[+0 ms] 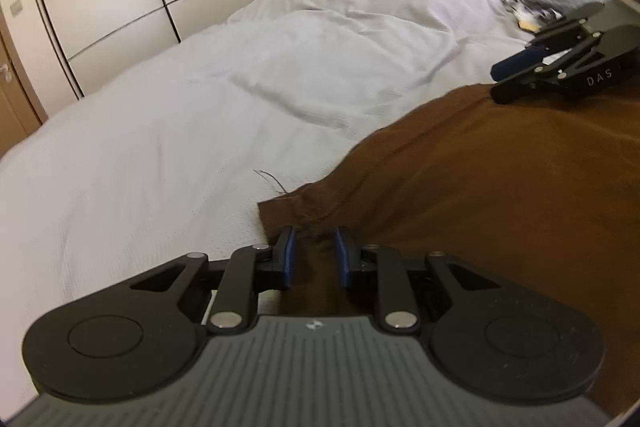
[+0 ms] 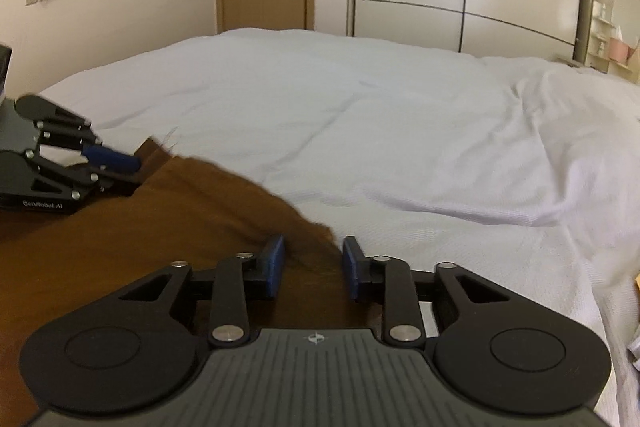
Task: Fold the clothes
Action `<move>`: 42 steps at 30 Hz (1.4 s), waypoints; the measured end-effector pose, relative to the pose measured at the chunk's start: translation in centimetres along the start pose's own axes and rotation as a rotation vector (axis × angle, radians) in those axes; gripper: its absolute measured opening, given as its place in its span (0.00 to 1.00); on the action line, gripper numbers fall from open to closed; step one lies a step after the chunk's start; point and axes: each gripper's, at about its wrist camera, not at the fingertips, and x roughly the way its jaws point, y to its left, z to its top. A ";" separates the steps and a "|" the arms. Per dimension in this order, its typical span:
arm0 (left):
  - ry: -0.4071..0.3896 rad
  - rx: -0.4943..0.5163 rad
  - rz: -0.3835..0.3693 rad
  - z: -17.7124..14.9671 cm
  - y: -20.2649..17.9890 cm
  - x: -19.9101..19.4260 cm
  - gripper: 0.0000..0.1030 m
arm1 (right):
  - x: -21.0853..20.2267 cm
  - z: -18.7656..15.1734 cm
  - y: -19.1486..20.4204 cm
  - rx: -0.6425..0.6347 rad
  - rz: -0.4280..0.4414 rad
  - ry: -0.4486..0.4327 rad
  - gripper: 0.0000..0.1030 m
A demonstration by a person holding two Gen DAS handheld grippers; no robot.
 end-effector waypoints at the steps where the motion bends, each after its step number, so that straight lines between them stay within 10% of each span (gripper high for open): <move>1: 0.004 -0.008 0.005 -0.1 0.4 0.1 0.20 | 0.2 0.0 -0.3 0.008 -0.005 0.000 0.34; 5: 0.007 -0.029 0.070 -0.3 1.1 -1.5 0.18 | -1.5 0.1 -1.9 0.076 -0.131 -0.019 0.33; 12: -0.096 -0.123 0.020 -1.2 -2.4 -9.0 0.18 | -10.6 -1.7 1.7 0.122 -0.078 -0.127 0.33; 18: 0.010 -0.177 0.022 -6.0 -3.9 -9.6 0.18 | -14.9 -6.0 6.7 0.160 0.024 -0.085 0.31; 33: 0.028 -0.282 0.083 -9.5 -5.6 -17.1 0.18 | -19.4 -9.0 9.1 0.265 -0.160 -0.050 0.36; 42: 0.057 -0.298 0.066 -9.7 -8.1 -19.8 0.28 | -22.1 -9.0 12.2 0.292 -0.220 -0.038 0.86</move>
